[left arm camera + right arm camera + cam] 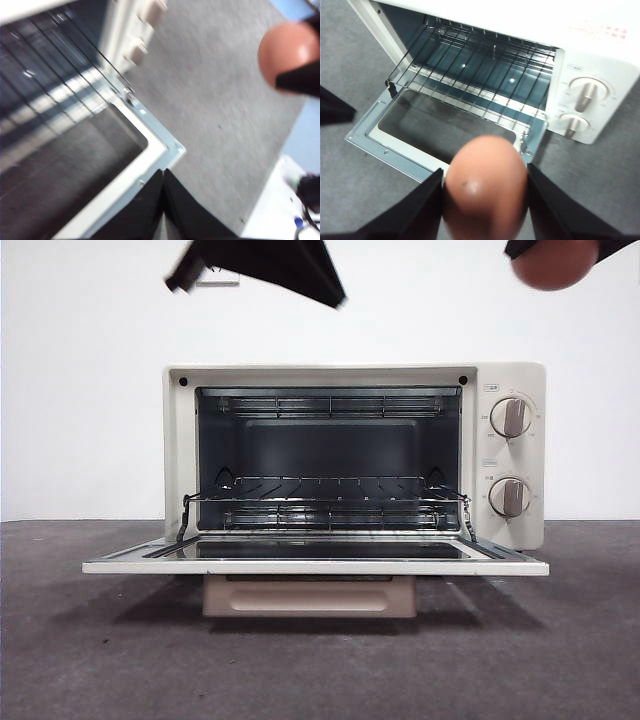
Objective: Eggoven
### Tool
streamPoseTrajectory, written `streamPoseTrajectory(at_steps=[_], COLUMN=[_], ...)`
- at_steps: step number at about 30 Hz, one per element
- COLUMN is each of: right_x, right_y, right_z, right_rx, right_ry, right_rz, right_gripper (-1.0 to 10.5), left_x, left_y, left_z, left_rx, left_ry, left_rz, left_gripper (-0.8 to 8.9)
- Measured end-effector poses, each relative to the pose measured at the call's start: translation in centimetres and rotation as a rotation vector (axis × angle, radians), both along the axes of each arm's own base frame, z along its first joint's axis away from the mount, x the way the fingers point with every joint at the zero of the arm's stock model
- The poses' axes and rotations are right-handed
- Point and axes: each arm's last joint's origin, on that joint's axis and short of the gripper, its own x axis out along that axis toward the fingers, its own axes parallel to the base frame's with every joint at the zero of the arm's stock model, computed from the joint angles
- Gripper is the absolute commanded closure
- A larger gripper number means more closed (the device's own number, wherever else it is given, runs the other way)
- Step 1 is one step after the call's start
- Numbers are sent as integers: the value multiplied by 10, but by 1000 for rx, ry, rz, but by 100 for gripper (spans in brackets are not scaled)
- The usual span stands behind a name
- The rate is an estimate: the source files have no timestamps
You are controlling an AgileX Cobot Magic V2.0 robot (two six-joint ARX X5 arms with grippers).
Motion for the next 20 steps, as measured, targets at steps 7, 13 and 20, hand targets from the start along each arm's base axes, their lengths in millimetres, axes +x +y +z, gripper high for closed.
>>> streamPoseTrajectory(at_steps=[7, 13, 20], right_x=[26, 53, 98], right_y=[13, 30, 54], right_z=[-13, -31, -74], right_rx=[6, 10, -7], right_ry=[39, 63, 94], right_rz=[19, 36, 31], right_gripper=[944, 944, 944], left_x=[0, -13, -32], left_y=[44, 88, 123], left_z=[-12, -39, -69], left_rx=[-25, -53, -53], left_ry=[-12, 11, 57], left_rz=[134, 261, 359], left_gripper=[807, 807, 807])
